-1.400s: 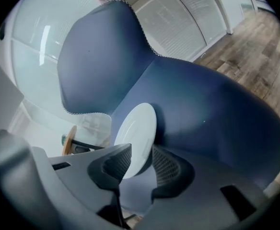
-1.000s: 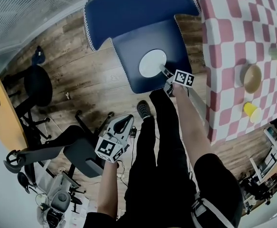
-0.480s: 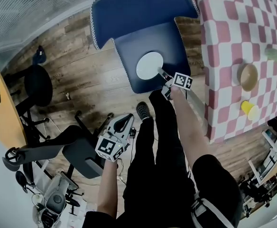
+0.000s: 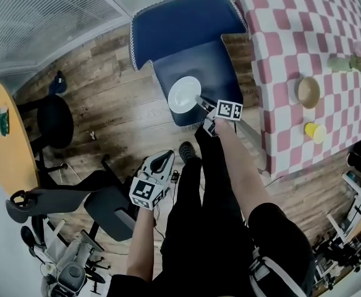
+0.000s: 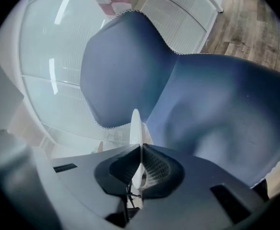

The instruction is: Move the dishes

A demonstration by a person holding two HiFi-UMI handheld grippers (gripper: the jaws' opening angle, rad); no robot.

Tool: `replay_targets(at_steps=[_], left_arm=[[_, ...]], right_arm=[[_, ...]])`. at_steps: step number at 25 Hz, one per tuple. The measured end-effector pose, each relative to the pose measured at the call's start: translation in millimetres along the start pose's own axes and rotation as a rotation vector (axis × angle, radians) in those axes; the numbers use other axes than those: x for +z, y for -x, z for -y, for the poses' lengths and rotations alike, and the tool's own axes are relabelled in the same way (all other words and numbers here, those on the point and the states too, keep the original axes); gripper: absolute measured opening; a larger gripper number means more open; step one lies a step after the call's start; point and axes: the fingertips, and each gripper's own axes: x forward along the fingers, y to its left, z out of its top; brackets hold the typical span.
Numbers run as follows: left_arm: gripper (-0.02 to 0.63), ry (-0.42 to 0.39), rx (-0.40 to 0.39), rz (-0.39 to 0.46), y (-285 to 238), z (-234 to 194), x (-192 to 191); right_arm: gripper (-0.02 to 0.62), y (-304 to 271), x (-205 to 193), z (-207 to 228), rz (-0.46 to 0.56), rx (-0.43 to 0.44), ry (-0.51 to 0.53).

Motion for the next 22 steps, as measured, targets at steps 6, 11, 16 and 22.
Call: replay_targets(at_steps=[6,11,16,22], left_arm=[[0.025,-0.067,-0.043,0.008,31.5,34.0,0.3],[0.025,-0.121,-0.069,0.020,59.6,67.5,0.0],[0.025,-0.223,-0.093,0.018,86.8,97.5,0.3],[0.025,-0.268,-0.129,0.006,115.3,127.4,-8.9]], right_arm=[[0.029,28.1,3.4,-57.8,0.066,0.021,0.009],[0.029,78.2,-6.3,-96.2,0.109,0.005,0.034],[0.028,128.7,-17.6,-134.4,0.188,0.019,0.040],[0.029,189.2,-30.9,-177.0,0.298,0.048,0.029]])
